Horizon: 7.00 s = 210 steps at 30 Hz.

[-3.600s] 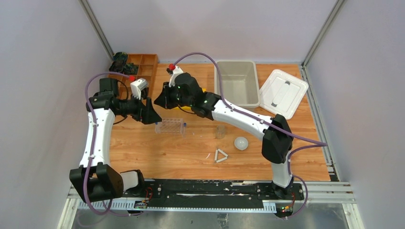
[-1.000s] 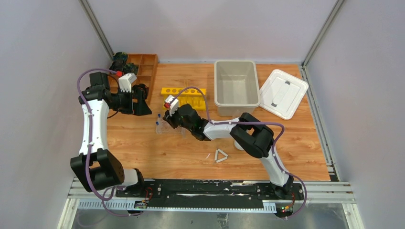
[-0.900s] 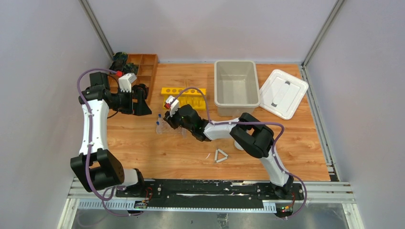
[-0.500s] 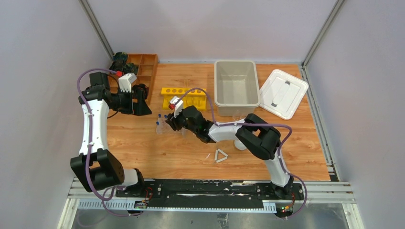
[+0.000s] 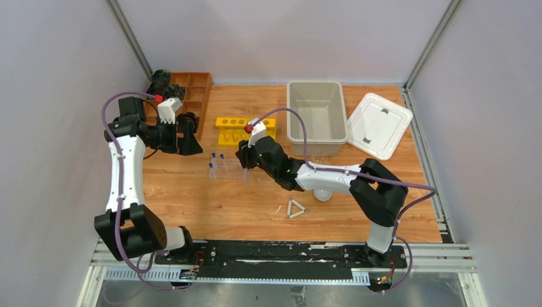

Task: Organize the chemistry lab equipment

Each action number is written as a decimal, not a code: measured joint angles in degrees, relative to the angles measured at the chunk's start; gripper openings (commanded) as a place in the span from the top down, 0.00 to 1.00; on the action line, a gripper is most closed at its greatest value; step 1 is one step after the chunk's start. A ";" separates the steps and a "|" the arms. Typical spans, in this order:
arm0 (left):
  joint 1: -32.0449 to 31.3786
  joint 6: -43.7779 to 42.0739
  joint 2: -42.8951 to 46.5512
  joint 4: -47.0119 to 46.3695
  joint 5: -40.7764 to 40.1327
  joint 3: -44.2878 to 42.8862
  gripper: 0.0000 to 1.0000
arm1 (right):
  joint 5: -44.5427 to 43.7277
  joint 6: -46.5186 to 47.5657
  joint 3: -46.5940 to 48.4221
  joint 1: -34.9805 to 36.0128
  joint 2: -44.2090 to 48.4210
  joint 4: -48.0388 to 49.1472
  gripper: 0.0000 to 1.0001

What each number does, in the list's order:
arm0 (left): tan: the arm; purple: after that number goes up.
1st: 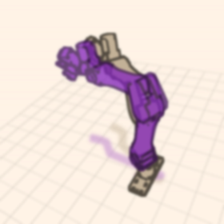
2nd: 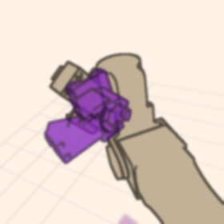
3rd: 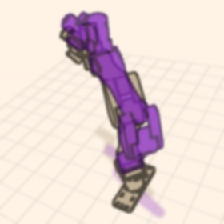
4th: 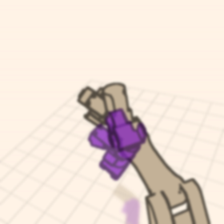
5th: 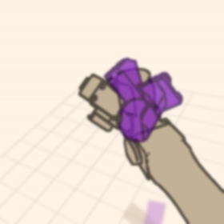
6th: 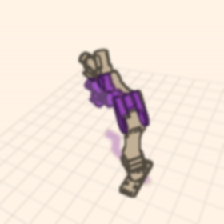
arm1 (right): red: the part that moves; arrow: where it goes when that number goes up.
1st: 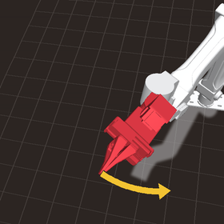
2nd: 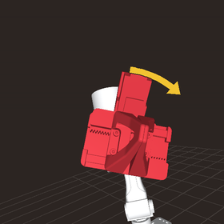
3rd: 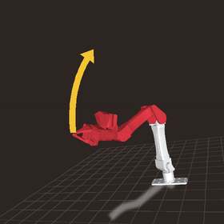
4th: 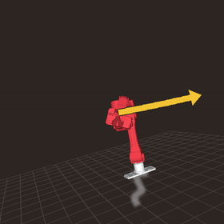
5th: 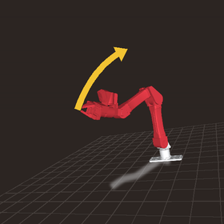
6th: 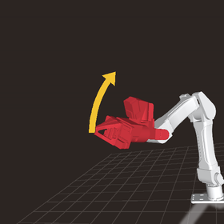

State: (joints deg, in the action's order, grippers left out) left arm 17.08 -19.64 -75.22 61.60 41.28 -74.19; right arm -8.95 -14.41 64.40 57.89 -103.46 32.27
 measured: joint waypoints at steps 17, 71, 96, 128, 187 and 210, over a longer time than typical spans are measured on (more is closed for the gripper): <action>0.00 0.83 0.96 0.00 0.00 0.00 0.00 | -5.57 -12.81 11.65 -0.57 -9.07 -33.40 0.61; -4.70 -0.68 3.72 -0.11 12.98 3.67 0.18 | 0.04 -19.41 19.50 -0.83 -0.35 -17.79 1.00; -4.85 -0.74 2.62 0.72 17.40 3.91 0.75 | 2.27 -25.68 19.69 3.28 -2.25 -5.03 0.98; -4.90 -6.34 5.73 0.22 13.73 3.91 1.00 | 11.41 -19.02 37.33 0.90 -4.96 -35.76 0.49; -5.42 -2.43 3.96 -0.09 1.11 1.22 0.00 | 12.37 9.97 5.68 0.98 -11.23 7.61 1.00; -5.42 -2.69 3.61 -0.09 1.07 1.22 0.00 | 10.71 11.28 3.39 0.98 -14.16 14.47 1.00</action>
State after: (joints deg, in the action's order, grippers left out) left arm 11.66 -22.33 -71.61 61.52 42.35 -72.97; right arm 1.76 -3.14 67.79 58.87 -117.62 46.74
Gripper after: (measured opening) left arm 0.997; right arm 0.156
